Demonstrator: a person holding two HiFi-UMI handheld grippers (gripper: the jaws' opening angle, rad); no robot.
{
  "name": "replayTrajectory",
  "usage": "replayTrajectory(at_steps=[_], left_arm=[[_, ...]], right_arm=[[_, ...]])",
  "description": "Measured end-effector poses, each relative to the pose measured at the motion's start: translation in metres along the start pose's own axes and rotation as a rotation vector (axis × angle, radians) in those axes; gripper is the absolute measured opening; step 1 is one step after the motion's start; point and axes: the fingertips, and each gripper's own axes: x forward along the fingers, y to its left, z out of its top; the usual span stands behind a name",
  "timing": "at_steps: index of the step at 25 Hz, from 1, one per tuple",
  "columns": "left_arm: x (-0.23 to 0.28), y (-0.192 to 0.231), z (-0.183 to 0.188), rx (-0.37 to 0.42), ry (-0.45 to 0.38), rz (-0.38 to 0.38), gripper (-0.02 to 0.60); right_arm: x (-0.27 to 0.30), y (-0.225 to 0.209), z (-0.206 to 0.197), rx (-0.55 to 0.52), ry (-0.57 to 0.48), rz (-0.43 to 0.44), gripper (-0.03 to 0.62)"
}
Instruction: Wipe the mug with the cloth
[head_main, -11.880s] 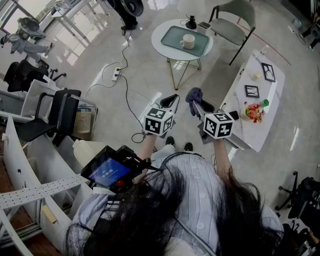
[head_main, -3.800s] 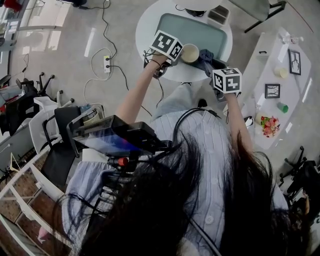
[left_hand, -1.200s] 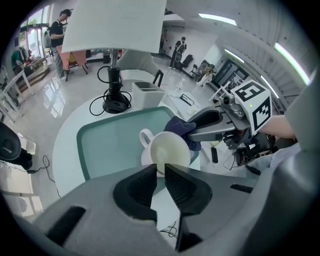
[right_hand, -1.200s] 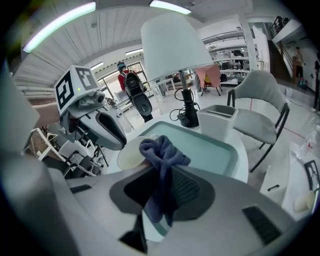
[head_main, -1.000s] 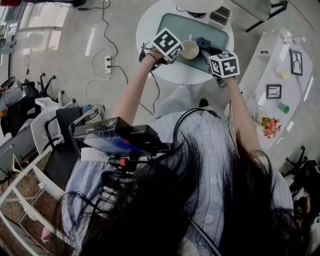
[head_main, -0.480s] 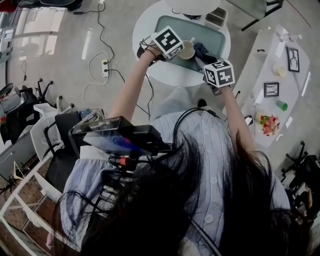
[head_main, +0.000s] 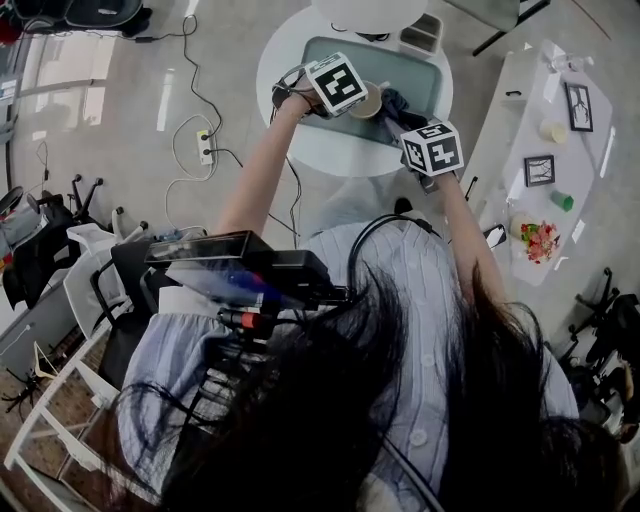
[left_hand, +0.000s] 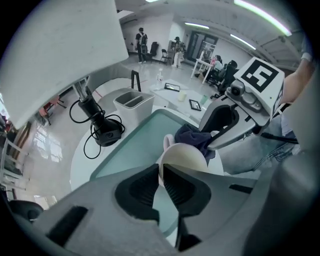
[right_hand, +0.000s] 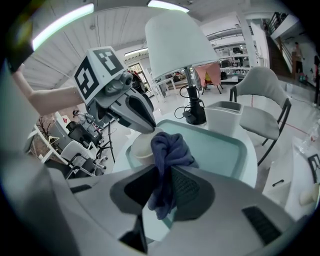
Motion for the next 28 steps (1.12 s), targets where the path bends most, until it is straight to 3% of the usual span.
replayTrajectory(at_steps=[4,8,21,28], left_arm=[[0.005,-0.006,0.008,0.052,-0.001,-0.017,0.043],[0.006,-0.006,0.010,0.040,-0.011,-0.031,0.043],[-0.047,-0.001,0.018,-0.348,-0.326,0.065,0.043],[-0.066,-0.029,0.006,-0.519,-0.480,0.129,0.043]], right_arm=[[-0.001,-0.008,0.007,0.006,-0.008,-0.029,0.103],[-0.003,-0.013,0.007,0.010,-0.004,-0.042,0.103],[-0.024,-0.011,0.009,0.049,-0.071,-0.036,0.100],[-0.046,0.003,0.010,0.028,-0.111,-0.014,0.097]])
